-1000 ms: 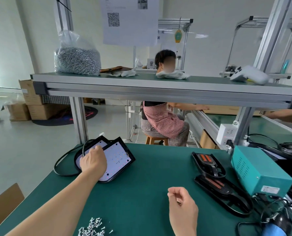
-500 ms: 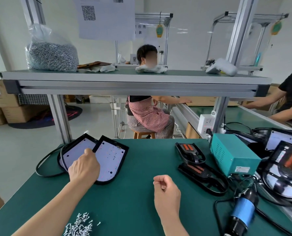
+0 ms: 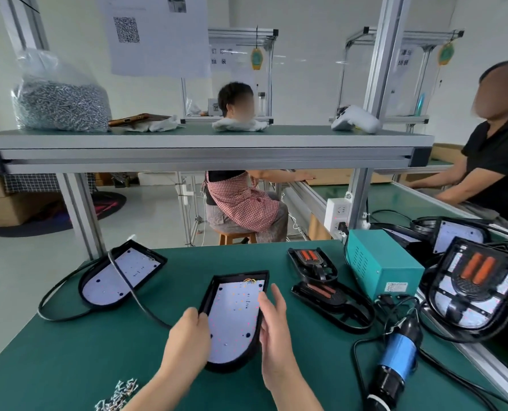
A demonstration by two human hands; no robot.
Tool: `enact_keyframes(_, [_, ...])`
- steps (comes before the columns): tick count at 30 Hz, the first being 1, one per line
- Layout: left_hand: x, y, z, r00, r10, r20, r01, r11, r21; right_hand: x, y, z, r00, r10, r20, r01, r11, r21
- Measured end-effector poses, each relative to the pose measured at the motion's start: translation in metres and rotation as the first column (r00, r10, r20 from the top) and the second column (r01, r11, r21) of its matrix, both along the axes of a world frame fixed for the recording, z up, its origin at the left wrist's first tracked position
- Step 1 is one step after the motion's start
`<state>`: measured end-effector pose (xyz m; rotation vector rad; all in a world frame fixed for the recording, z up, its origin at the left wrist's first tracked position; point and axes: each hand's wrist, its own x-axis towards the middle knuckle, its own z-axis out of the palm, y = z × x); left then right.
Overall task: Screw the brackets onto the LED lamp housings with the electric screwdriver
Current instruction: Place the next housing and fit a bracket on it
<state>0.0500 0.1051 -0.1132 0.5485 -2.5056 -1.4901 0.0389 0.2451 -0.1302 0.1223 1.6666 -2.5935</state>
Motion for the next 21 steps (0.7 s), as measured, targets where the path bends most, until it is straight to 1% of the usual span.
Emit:
enact_keyframes(2, [0.007, 0.008, -0.003, 0.999, -0.028, 0.038, 0.025, 0.997, 0.073, -0.003, 0.004, 0.002, 1.0, 0.028, 0.0, -0.028, 0.991, -0.131])
enact_keyframes(4, [0.012, 0.012, -0.004, 0.996, -0.062, 0.065, 0.054, 0.992, 0.118, -0.003, 0.008, 0.006, 0.999, 0.052, 0.008, -0.049, 0.984, -0.174])
enact_keyframes(6, [0.017, 0.012, -0.004, 0.994, -0.072, 0.076, 0.06, 0.986, 0.154, -0.003, 0.012, 0.006, 0.997, 0.071, 0.003, -0.071, 0.99, -0.121])
enact_keyframes(8, [0.021, 0.011, -0.003, 0.994, -0.07, 0.088, 0.056, 0.986, 0.156, -0.004, 0.014, 0.006, 0.995, 0.101, -0.022, -0.102, 0.994, -0.032])
enact_keyframes(10, [0.023, 0.011, -0.001, 0.992, -0.073, 0.099, 0.063, 0.993, 0.102, -0.005, 0.015, 0.005, 0.991, 0.118, -0.062, -0.116, 0.992, 0.04])
enact_keyframes(12, [0.024, 0.011, 0.002, 0.989, -0.087, 0.119, 0.088, 0.996, 0.0, -0.005, 0.016, 0.005, 0.991, 0.098, -0.095, -0.093, 0.994, 0.06])
enact_keyframes(14, [0.024, 0.01, 0.008, 0.98, -0.13, 0.153, 0.144, 0.987, -0.079, -0.005, 0.016, 0.005, 0.992, 0.083, -0.094, -0.083, 0.997, 0.011])
enact_keyframes(15, [0.023, 0.009, 0.01, 0.969, -0.164, 0.186, 0.187, 0.976, -0.113, -0.006, 0.016, 0.005, 0.994, 0.082, -0.074, -0.084, 0.996, -0.025])
enact_keyframes(17, [0.022, 0.008, 0.013, 0.947, -0.214, 0.238, 0.271, 0.931, -0.242, -0.006, 0.017, 0.005, 0.998, 0.064, -0.012, -0.064, 0.995, -0.074])
enact_keyframes(18, [0.02, 0.006, 0.012, 0.957, -0.181, 0.226, 0.246, 0.918, -0.309, -0.007, 0.018, 0.004, 0.999, 0.051, 0.018, -0.049, 0.995, -0.084])
enact_keyframes(19, [0.017, 0.003, 0.012, 0.981, -0.102, 0.166, 0.153, 0.931, -0.332, -0.008, 0.019, 0.003, 0.998, 0.039, 0.039, -0.036, 0.996, -0.083])
enact_keyframes(20, [0.013, -0.001, 0.013, 0.997, 0.005, 0.077, 0.02, 0.949, -0.314, -0.009, 0.02, 0.002, 0.998, 0.027, 0.051, -0.023, 0.997, -0.074])
enact_keyframes(21, [0.009, -0.008, 0.013, 0.991, 0.132, -0.03, -0.135, 0.953, -0.273, -0.009, 0.021, 0.002, 0.998, 0.017, 0.056, -0.013, 0.998, -0.061])
